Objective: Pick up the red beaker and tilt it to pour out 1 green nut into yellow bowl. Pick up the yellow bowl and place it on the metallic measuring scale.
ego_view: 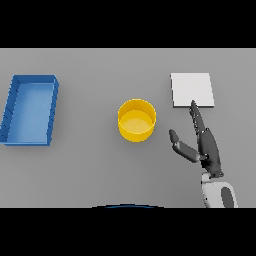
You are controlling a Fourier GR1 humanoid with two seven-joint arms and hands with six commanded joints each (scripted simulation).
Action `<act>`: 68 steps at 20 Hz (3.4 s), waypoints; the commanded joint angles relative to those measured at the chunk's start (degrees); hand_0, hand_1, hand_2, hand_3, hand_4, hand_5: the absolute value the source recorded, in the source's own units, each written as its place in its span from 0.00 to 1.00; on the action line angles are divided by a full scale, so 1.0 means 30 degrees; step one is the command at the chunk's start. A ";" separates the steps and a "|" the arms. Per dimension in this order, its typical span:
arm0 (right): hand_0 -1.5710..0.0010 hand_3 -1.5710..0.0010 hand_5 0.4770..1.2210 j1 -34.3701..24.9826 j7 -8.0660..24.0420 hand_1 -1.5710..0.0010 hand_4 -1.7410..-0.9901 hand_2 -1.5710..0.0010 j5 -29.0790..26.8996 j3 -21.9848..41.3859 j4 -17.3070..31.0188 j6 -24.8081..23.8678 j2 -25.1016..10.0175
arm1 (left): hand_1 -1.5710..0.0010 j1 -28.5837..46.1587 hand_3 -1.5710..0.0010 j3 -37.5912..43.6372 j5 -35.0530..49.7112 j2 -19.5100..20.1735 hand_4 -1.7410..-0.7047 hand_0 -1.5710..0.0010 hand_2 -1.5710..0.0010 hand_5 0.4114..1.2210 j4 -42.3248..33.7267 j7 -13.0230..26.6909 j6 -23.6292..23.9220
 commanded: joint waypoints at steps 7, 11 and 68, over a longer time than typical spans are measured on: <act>1.00 1.00 0.29 -0.0320 -0.0310 1.00 0.74 1.00 0.0333 0.0173 0.0185 0.0032 -0.0156 | 0.00 0.5106 0.07 0.1431 0.5042 0.1447 0.00 0.00 0.00 1.00 -0.3869 0.3628 0.2977; 1.00 1.00 0.31 -0.0197 0.0034 1.00 0.72 1.00 0.0635 0.0285 0.0044 -0.0096 -0.0181 | 0.00 0.9035 0.13 0.1437 0.7457 0.2585 0.00 0.00 0.00 1.00 -0.9331 0.5832 0.5532; 1.00 1.00 0.31 -1.3388 -0.0931 1.00 0.67 1.00 1.3454 1.0727 0.7913 0.8420 -0.6523 | 1.00 1.5897 1.00 -0.1246 1.1885 0.5902 0.98 1.00 1.00 0.34 -1.8708 0.3395 0.5621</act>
